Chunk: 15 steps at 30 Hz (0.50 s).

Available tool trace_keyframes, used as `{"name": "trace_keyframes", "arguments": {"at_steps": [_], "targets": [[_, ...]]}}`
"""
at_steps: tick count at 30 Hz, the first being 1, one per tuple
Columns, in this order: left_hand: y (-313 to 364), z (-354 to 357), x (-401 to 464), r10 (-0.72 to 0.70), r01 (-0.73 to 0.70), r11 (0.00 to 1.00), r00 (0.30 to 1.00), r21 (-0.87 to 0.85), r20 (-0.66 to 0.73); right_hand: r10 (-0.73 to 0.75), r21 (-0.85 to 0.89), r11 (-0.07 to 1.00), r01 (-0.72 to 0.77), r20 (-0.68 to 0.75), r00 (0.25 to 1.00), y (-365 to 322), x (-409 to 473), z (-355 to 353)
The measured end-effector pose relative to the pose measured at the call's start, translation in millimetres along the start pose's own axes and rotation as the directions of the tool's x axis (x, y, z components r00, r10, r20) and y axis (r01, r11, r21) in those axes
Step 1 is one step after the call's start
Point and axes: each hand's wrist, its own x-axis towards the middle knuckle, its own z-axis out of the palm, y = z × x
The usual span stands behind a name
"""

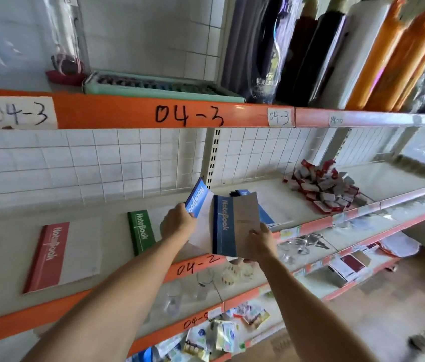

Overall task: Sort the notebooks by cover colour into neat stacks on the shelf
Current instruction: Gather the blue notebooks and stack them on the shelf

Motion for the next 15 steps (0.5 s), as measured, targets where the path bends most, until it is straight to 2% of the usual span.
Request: {"name": "trace_keyframes", "arguments": {"at_steps": [4,9,15], "targets": [[21.6,23.7,32.6,-0.045,0.045,0.999,0.998,-0.001,0.033,-0.013,-0.163,0.987,0.002,-0.065,0.998,-2.3,51.0,-8.6],[43.7,45.6,65.5,-0.049,0.049,0.999,0.999,-0.017,0.022,-0.008,-0.239,0.971,-0.022,-0.121,0.993,2.3,99.9,-37.1],[68.9,59.6,83.7,-0.066,0.066,0.997,0.998,0.026,-0.002,-0.005,-0.317,0.948,-0.024,-0.093,0.996,9.4,150.6,-67.5]]}}
